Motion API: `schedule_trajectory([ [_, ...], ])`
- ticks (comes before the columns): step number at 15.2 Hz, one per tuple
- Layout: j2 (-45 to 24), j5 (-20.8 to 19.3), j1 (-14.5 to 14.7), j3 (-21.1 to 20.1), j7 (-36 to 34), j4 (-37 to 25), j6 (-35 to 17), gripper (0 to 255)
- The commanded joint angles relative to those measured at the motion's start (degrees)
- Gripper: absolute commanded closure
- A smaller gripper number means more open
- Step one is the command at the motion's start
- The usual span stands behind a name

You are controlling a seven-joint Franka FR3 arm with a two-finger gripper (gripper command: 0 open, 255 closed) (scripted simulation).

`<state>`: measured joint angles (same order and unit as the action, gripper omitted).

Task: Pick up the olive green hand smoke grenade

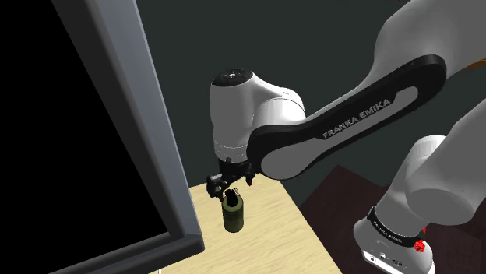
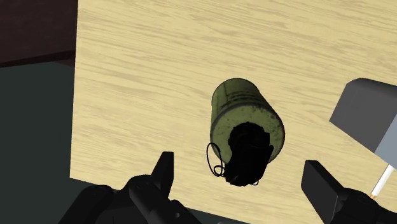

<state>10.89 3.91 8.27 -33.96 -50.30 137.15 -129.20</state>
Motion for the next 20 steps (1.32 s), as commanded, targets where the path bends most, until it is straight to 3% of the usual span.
schedule_trajectory([
  [1, -2.58, -1.38, -0.10, -1.14, -2.22, -0.70, -1.61, 0],
  [9, -6.56, -4.38, -0.55, -1.88, -4.64, 1.38, -6.99, 0],
  [10, -6.49, -4.32, -0.56, -1.86, -4.58, 1.44, -7.00, 255],
  [20, -5.91, -3.84, -0.49, -1.79, -4.22, 1.10, -6.18, 255],
])
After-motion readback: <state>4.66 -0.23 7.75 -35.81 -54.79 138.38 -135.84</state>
